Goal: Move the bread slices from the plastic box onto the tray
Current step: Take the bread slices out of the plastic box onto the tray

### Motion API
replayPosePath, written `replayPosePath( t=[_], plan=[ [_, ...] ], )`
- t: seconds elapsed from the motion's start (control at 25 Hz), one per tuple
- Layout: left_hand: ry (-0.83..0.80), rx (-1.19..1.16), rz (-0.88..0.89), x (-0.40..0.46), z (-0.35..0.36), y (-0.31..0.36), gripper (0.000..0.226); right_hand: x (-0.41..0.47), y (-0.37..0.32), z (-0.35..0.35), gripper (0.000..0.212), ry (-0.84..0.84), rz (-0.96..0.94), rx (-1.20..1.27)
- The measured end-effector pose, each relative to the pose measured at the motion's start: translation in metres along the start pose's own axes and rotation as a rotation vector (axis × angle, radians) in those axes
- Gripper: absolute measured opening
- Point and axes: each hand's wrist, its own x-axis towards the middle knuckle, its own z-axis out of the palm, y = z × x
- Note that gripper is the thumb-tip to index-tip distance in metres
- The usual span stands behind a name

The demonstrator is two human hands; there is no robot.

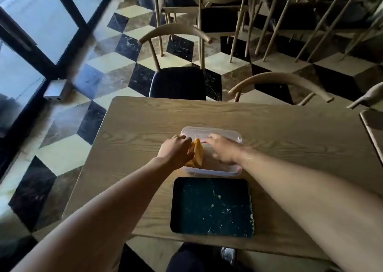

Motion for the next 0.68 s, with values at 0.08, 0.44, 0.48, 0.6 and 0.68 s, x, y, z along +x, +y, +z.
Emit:
replayPosePath(
  t=[0.08, 0.44, 0.48, 0.6, 0.68],
  plan=[
    [-0.004, 0.043, 0.086, 0.011, 0.009, -0.008, 0.033, 0.018, -0.003, 0.011, 0.076, -0.048, 0.012, 0.036],
    [0.072, 0.253, 0.264, 0.031, 0.030, -0.021, 0.036, 0.029, 0.005, 0.033, 0.052, 0.075, 0.203, -0.077],
    [0.068, 0.282, 0.291, 0.035, 0.031, -0.018, 0.034, 0.027, 0.008, 0.033, 0.046, 0.093, 0.197, -0.116],
    [0.015, 0.362, 0.313, 0.045, 0.034, -0.007, 0.031, 0.020, 0.019, 0.041, 0.041, 0.118, 0.163, -0.149],
    [-0.034, 0.440, 0.289, 0.050, 0.038, 0.002, 0.030, 0.017, 0.024, 0.043, 0.038, 0.129, 0.106, -0.204]
  ],
)
